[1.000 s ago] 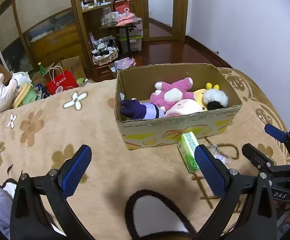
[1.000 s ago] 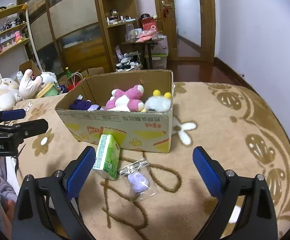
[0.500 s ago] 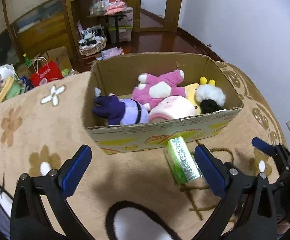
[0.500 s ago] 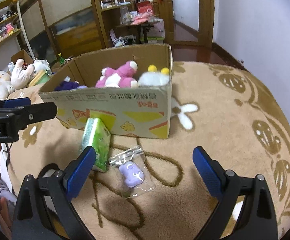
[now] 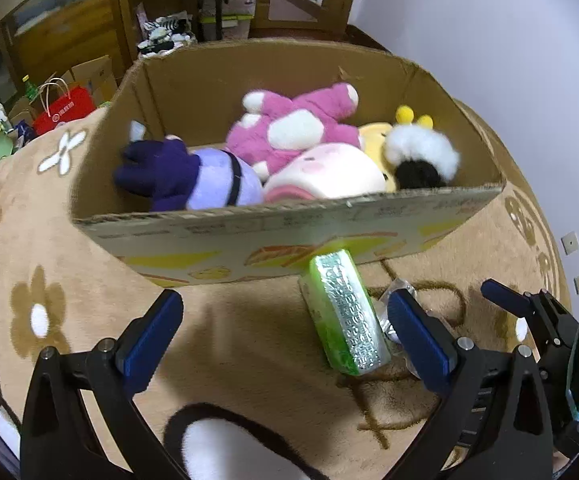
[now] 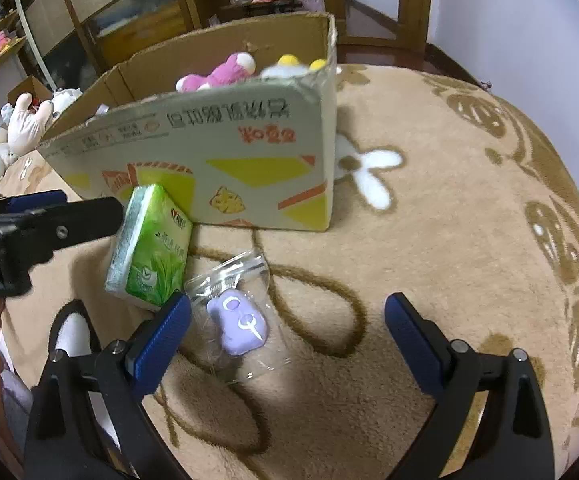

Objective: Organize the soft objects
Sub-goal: 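Grip the tissue pack with the left tool while the right tool grips the plastic bag, lift both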

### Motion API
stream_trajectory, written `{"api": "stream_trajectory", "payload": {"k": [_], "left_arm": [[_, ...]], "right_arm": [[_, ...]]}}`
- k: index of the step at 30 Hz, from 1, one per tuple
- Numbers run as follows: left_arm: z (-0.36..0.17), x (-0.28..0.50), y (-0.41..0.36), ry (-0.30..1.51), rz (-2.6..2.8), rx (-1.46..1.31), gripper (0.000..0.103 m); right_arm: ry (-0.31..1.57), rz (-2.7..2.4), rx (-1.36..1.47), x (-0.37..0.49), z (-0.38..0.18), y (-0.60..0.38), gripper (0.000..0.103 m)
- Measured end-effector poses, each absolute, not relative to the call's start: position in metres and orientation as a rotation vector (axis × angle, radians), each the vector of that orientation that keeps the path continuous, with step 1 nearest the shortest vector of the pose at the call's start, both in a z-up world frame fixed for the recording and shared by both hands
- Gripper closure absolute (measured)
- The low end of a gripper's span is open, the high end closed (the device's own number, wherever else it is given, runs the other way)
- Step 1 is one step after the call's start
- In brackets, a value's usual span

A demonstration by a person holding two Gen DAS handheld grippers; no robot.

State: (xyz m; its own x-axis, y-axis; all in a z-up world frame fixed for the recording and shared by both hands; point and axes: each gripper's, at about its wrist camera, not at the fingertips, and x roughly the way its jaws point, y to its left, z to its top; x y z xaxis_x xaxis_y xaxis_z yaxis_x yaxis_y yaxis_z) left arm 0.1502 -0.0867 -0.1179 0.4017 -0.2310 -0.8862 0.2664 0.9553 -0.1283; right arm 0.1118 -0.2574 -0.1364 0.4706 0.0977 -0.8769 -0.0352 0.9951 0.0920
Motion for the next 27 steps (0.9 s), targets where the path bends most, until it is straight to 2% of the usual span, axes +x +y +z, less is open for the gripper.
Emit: {"api": "stream_trajectory", "payload": {"k": [4, 6, 7, 9, 11, 17, 20, 22, 25, 27], "left_arm": [[-0.128, 0.148, -0.098, 1.137, -0.332, 0.073, 0.002], [-0.132, 0.147, -0.103, 1.148, -0.335, 0.094, 0.006], [-0.135, 0.146, -0.106, 1.155, -0.340, 0.105, 0.015], [-0.139, 0.146, -0.107, 1.172, -0.358, 0.090, 0.021], [-0.140, 0.146, -0.106, 1.176, -0.374, 0.065, 0.033], [-0.145, 0.143, -0.110, 1.207, -0.410, 0.029, 0.055], [-0.148, 0.141, -0.111, 1.227, -0.426, -0.002, 0.066], [-0.149, 0.141, -0.113, 1.221, -0.424, 0.011, 0.068], [-0.150, 0.142, -0.113, 1.218, -0.419, 0.015, 0.070], [-0.147, 0.141, -0.111, 1.214, -0.418, 0.009, 0.070]], "right_arm": [[1.100, 0.105, 0.047, 0.113, -0.144, -0.252, 0.001], [1.113, 0.117, 0.041, 0.114, -0.147, -0.248, 0.001], [1.122, 0.128, 0.043, 0.114, -0.150, -0.246, 0.002], [1.138, 0.142, 0.047, 0.115, -0.154, -0.244, 0.003], [1.146, 0.140, 0.035, 0.116, -0.158, -0.243, 0.005], [1.132, 0.137, -0.027, 0.118, -0.162, -0.235, 0.017], [1.135, 0.127, -0.084, 0.115, -0.166, -0.226, 0.018], [1.131, 0.125, -0.107, 0.113, -0.167, -0.222, 0.022], [1.122, 0.134, -0.114, 0.109, -0.166, -0.218, 0.033], [1.115, 0.146, -0.111, 0.106, -0.163, -0.214, 0.047]]}}
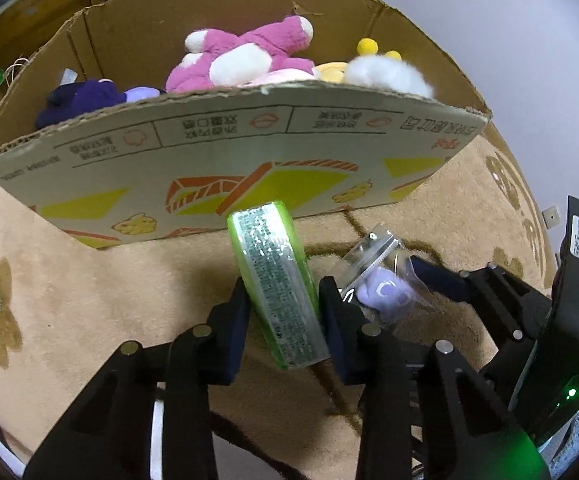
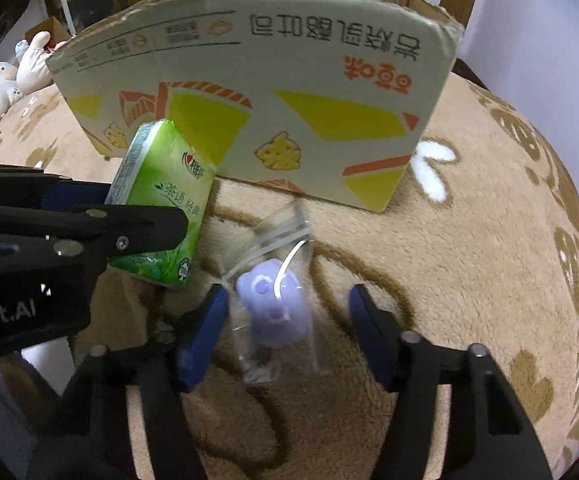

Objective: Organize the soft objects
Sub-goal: 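Grip the tissue pack with the left tool while the right tool grips the plastic bag, lift both, then carry the tissue pack and bag over the box and open both tools to drop them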

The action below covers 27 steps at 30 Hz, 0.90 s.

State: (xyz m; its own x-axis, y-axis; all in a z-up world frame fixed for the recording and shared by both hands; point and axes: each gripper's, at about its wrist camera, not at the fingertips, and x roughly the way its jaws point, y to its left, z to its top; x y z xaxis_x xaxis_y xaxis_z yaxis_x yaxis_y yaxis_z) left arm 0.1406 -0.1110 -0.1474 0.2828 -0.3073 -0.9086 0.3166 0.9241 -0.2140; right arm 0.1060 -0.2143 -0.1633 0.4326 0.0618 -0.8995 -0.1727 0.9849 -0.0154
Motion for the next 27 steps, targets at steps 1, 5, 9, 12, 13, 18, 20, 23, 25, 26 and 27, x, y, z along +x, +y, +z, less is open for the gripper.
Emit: {"api": "stream_trajectory", "payload": {"k": [1, 5, 9, 12, 13, 18, 20, 23, 25, 26, 27], "left_arm": [[-0.147, 0.139, -0.112, 1.208, -0.416, 0.009, 0.071], [-0.144, 0.135, -0.113, 1.188, -0.397, 0.022, 0.071], [-0.138, 0.129, -0.108, 1.172, -0.378, 0.036, 0.071], [-0.133, 0.126, -0.103, 1.156, -0.358, 0.053, 0.071], [-0.131, 0.124, -0.102, 1.151, -0.352, 0.059, 0.071], [-0.121, 0.117, -0.096, 1.118, -0.330, 0.071, 0.072], [-0.113, 0.112, -0.093, 1.088, -0.309, 0.079, 0.072], [-0.091, 0.102, -0.085, 1.002, -0.284, 0.101, 0.072], [-0.077, 0.097, -0.082, 0.948, -0.275, 0.107, 0.072], [-0.072, 0.094, -0.082, 0.923, -0.267, 0.114, 0.072], [-0.064, 0.090, -0.081, 0.884, -0.257, 0.126, 0.072]], "right_arm": [[1.112, 0.155, -0.109, 0.106, -0.162, -0.213, 0.050], [1.099, 0.192, -0.128, 0.099, -0.157, -0.203, 0.073], [1.093, 0.202, -0.102, 0.096, -0.151, -0.202, 0.089], [1.086, 0.205, -0.074, 0.095, -0.146, -0.206, 0.089], [1.083, 0.206, -0.065, 0.098, -0.146, -0.210, 0.089], [1.031, 0.204, -0.035, 0.096, -0.129, -0.219, 0.090], [0.998, 0.197, -0.032, 0.092, -0.122, -0.220, 0.090], [0.910, 0.184, -0.021, 0.085, -0.099, -0.222, 0.090], [0.861, 0.178, -0.011, 0.080, -0.084, -0.225, 0.090], [0.846, 0.178, -0.006, 0.078, -0.079, -0.225, 0.090], [0.821, 0.174, -0.002, 0.076, -0.070, -0.226, 0.090]]}}
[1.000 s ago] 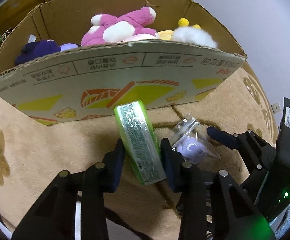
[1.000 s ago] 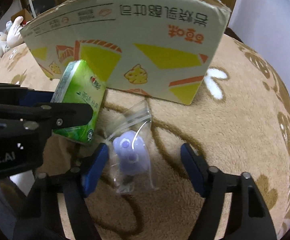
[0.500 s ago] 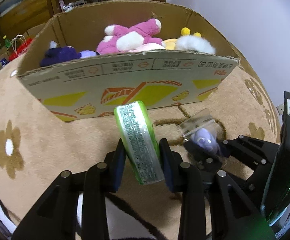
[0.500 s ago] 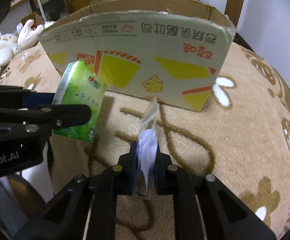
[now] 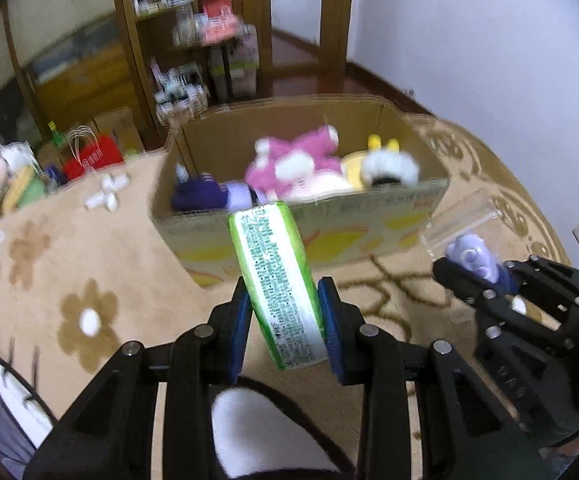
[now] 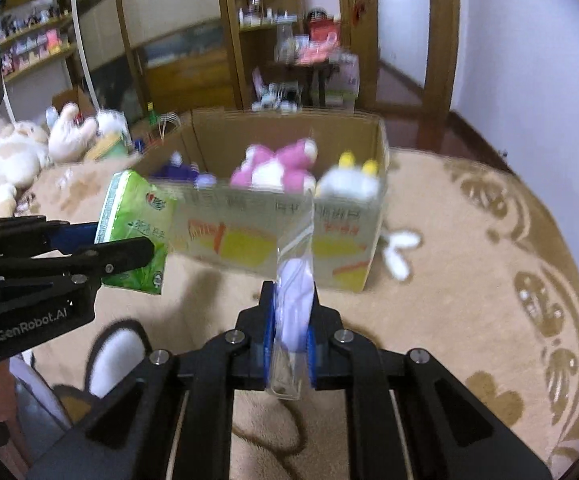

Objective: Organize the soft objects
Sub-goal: 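Carry the tissue pack and bag over the box and open both tools to drop them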

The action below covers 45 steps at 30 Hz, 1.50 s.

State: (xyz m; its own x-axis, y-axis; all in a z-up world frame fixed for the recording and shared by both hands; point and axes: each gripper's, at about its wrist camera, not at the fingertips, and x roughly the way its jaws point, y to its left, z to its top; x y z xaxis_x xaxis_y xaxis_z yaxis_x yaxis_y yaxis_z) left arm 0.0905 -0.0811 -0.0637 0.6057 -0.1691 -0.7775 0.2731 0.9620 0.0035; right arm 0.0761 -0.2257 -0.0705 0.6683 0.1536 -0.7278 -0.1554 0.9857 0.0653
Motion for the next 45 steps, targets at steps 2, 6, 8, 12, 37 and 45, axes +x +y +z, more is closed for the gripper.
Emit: {"api": "stream_trajectory", "payload": {"k": [2, 6, 8, 12, 37, 45], "left_arm": [[-0.051, 0.086, -0.078, 0.827, -0.244, 0.143, 0.072], [-0.024, 0.079, -0.071, 0.709, -0.230, 0.162, 0.072], [-0.013, 0.076, -0.066, 0.653, -0.215, 0.178, 0.072], [0.003, 0.080, -0.057, 0.578, -0.214, 0.174, 0.072], [-0.029, 0.161, -0.065, 0.572, -0.225, 0.150, 0.071], [-0.049, 0.178, -0.062, 0.655, -0.229, 0.136, 0.071]], "right_arm": [[0.785, 0.173, 0.002, 0.075, -0.058, -0.227, 0.090], [0.723, 0.191, 0.024, 0.075, -0.035, -0.233, 0.090], [0.697, 0.200, 0.032, 0.075, -0.024, -0.235, 0.090], [0.644, 0.209, 0.032, 0.080, -0.006, -0.236, 0.090], [0.620, 0.240, 0.002, 0.163, -0.023, -0.229, 0.089], [0.677, 0.266, 0.014, 0.173, -0.047, -0.226, 0.089]]}}
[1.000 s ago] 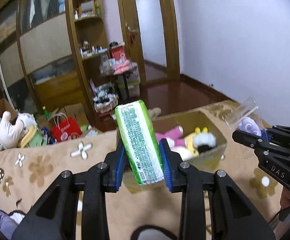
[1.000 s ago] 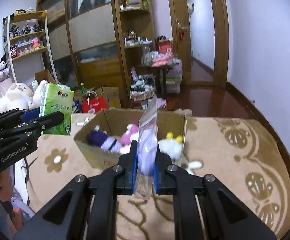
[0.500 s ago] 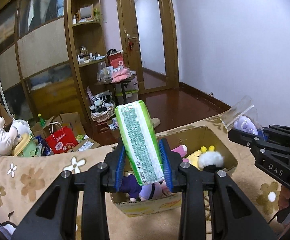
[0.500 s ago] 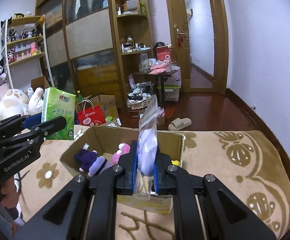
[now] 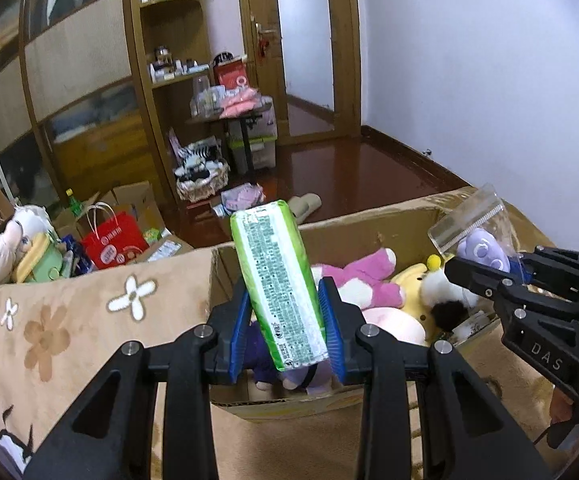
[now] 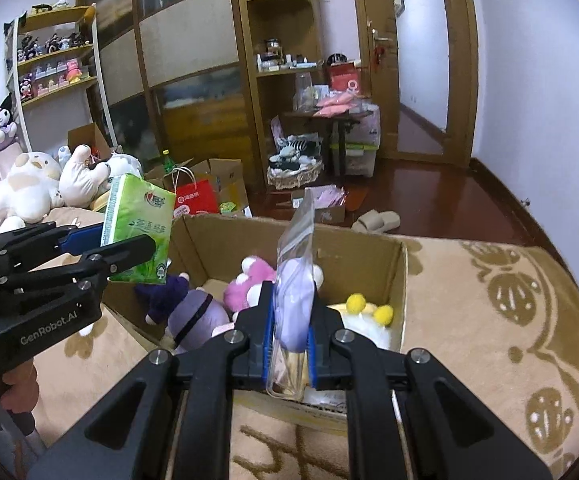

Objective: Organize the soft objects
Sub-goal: 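Carry the tissue pack and bag over the box and open both tools to drop them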

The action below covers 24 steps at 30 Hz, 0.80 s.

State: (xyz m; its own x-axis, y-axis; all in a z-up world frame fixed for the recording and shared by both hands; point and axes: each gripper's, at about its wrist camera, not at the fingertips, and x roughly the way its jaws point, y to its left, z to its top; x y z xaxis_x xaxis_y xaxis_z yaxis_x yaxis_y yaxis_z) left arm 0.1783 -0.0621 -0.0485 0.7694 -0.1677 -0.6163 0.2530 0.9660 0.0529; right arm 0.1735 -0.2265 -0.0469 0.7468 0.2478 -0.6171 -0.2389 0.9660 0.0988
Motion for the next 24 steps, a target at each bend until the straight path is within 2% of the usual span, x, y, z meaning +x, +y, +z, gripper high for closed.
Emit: {"api": "stream_trajectory", "payload": {"k": [9, 10, 13, 16, 19, 21, 24], "left_arm": [[-0.064, 0.186, -0.068, 0.707, -0.250, 0.148, 0.068], [-0.064, 0.186, -0.068, 0.709, -0.253, 0.150, 0.066], [-0.064, 0.185, -0.067, 0.698, -0.229, 0.158, 0.045], [-0.063, 0.184, -0.064, 0.705, -0.217, 0.139, 0.043], [-0.060, 0.181, -0.057, 0.725, -0.199, 0.114, 0.042], [-0.056, 0.177, -0.054, 0.717, -0.188, 0.109, 0.038], [-0.050, 0.168, -0.050, 0.700, -0.162, 0.111, 0.030]], "right_arm": [[0.725, 0.267, 0.062, 0.186, -0.067, -0.234, 0.088], [0.727, 0.266, 0.064, 0.187, -0.067, -0.234, 0.088], [0.728, 0.272, 0.080, 0.187, -0.069, -0.236, 0.087], [0.729, 0.264, 0.081, 0.186, -0.069, -0.239, 0.086], [0.716, 0.250, 0.104, 0.182, -0.065, -0.245, 0.074], [0.702, 0.243, 0.109, 0.179, -0.060, -0.249, 0.062], [0.688, 0.230, 0.099, 0.171, -0.054, -0.251, 0.056]]}}
